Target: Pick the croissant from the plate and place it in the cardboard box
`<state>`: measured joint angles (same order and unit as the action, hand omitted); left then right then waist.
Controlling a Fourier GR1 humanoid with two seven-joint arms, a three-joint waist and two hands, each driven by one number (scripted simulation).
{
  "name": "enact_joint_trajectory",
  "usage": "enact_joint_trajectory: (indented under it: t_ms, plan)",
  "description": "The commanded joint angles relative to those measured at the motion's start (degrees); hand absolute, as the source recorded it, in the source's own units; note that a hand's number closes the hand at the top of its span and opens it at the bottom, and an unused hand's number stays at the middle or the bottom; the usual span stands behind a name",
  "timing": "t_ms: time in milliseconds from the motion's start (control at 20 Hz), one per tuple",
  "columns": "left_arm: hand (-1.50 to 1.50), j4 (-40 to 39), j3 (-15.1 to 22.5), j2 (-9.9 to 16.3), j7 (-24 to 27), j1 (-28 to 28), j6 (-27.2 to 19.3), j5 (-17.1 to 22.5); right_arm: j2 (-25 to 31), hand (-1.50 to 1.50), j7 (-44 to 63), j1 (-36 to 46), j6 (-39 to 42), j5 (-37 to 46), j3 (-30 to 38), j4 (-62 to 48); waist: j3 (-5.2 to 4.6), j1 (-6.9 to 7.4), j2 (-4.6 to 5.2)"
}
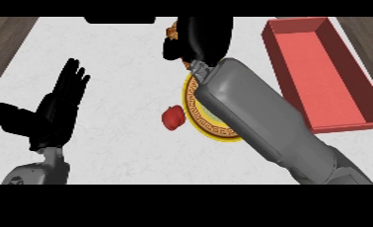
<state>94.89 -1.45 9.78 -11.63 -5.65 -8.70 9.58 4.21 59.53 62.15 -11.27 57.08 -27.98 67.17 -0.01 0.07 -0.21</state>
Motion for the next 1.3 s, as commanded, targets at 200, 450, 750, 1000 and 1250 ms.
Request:
enact_joint_trajectory:
  t_ms: [200,450,750,1000,1250]
  plan:
    - [0.00,-0.3,0.4,-1.1,0.7,1.0,0.6,-0.1,4.9,1.50,2.7,-2.9,3.0,1.5,8.8,2.7,0.00,-0.18,0.09]
    - [0.00,-1.0,-0.4,-0.9,-0.6,-1.7,0.2,-0.2,11.6,1.50,-6.1,-3.8,1.1,-0.4,15.9,-2.3,0.01,0.22,0.38]
    - [0.00,1.5,-0.6,-0.3,-1.4,-0.1,1.4,0.2,16.3,1.50,-11.8,-8.7,-2.4,3.3,17.5,-8.0,0.01,0.59,0.40]
    - [0.00,-1.2,0.4,-2.4,2.7,0.9,0.8,-1.9,19.4,1.50,-18.9,-8.6,-2.7,2.2,21.2,-14.9,0.01,0.67,0.45]
    - [0.00,1.2,1.1,-1.7,-2.7,-2.2,0.0,-2.2,20.5,1.50,-24.0,-11.3,-0.3,2.8,20.3,-24.3,0.06,1.22,0.69]
